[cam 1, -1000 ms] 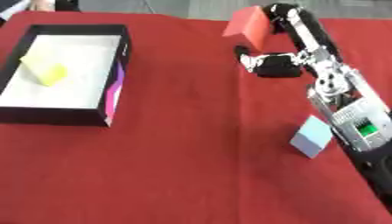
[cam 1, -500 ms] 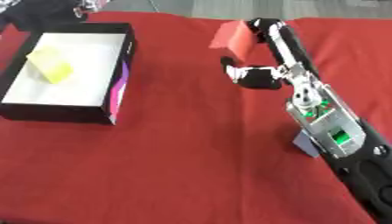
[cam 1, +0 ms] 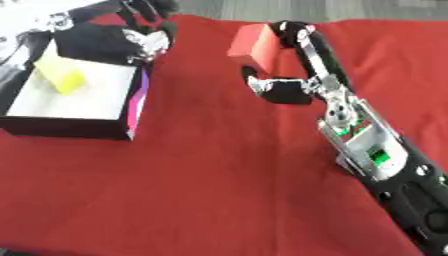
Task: Pick up the objects with one hand, pass them to the other hand, and then place them into the box on the other side of the table.
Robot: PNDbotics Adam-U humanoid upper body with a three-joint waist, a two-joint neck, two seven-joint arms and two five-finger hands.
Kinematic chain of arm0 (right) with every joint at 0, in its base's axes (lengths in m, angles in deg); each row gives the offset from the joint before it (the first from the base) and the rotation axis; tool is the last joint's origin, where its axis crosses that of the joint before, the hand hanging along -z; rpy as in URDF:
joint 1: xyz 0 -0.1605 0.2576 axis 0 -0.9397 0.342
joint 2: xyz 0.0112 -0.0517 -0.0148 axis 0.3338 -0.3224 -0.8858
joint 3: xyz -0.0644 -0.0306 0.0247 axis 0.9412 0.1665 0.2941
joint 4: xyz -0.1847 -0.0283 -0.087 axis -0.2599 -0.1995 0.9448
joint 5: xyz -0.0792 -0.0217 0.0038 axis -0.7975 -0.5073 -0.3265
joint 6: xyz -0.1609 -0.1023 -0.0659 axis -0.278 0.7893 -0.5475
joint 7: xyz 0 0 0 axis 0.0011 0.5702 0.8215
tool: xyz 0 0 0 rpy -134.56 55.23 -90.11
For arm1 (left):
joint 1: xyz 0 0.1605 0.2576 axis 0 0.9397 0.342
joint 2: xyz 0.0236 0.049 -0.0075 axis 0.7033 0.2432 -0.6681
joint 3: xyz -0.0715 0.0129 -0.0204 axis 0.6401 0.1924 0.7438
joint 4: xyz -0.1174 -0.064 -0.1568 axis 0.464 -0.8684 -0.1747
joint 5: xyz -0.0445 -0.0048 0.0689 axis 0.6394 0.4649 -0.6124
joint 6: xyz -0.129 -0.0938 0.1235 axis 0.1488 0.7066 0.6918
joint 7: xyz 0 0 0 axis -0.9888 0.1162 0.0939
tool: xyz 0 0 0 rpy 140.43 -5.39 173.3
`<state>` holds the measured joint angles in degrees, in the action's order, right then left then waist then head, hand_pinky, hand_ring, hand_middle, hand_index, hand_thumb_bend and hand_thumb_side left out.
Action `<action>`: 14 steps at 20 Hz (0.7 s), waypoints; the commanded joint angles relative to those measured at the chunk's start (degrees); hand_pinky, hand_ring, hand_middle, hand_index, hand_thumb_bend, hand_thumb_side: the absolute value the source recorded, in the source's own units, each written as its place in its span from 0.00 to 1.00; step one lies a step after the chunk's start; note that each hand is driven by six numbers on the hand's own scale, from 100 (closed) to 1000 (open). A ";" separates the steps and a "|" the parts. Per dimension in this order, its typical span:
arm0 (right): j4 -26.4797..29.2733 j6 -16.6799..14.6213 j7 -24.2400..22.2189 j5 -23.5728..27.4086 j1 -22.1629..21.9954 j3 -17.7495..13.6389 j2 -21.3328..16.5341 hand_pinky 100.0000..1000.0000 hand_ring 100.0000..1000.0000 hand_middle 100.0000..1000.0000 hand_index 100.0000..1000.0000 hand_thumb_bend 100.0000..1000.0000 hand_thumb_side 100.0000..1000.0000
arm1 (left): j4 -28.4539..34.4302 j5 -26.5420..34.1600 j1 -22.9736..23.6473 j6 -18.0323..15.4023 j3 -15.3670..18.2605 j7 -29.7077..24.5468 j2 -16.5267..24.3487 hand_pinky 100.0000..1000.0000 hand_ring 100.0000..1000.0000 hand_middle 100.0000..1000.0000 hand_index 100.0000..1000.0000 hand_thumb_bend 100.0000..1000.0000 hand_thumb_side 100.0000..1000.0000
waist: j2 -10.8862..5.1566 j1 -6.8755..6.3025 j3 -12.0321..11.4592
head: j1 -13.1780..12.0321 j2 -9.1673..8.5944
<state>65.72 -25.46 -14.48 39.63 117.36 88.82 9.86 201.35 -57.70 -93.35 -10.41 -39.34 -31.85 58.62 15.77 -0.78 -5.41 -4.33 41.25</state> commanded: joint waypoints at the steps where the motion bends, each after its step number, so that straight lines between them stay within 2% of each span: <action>1: -0.02 -2.31 0.97 1.93 1.15 0.60 0.28 0.78 0.59 0.45 0.54 0.00 0.00 | -0.10 -1.77 -1.77 0.09 -0.70 -2.00 0.10 0.79 0.81 0.76 0.88 0.00 0.64 | -2.15 -0.95 -0.21 | 0.10 0.37; 4: -0.33 -3.87 1.91 4.15 1.39 1.51 0.63 0.78 0.59 0.45 0.54 0.00 0.00 | -1.51 -3.07 -3.12 0.41 -2.46 -2.09 -1.27 0.79 0.81 0.75 0.87 0.01 0.61 | -2.22 -0.94 -0.32 | 0.17 0.33; 6: -0.62 -4.31 1.99 5.37 1.47 2.03 0.75 0.78 0.59 0.45 0.54 0.00 0.00 | -2.38 -4.01 -3.90 -0.05 -3.58 -1.98 -2.04 0.79 0.81 0.75 0.86 0.06 0.58 | -2.23 -0.94 -0.38 | 0.19 0.34; 10: -1.34 -4.74 1.18 6.31 1.48 2.63 1.03 0.78 0.59 0.45 0.54 0.00 0.00 | -4.53 -7.26 -5.18 -2.22 -5.41 -2.04 -3.38 0.79 0.82 0.76 0.87 0.20 0.49 | -2.21 -0.96 -0.47 | 0.09 0.32; 14: -1.67 -4.72 -0.47 6.69 1.50 3.06 1.16 0.78 0.59 0.45 0.54 0.00 0.00 | -5.56 -13.54 -5.62 -5.20 -6.56 -1.50 -4.03 0.78 0.83 0.76 0.87 0.34 0.37 | -2.15 -1.00 -0.47 | 0.16 0.18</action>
<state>63.65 -30.05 -14.42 45.94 117.70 91.91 10.90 195.83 -69.38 -97.82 -14.65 -46.14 -33.53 53.92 15.71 -0.79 -5.75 -4.27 41.45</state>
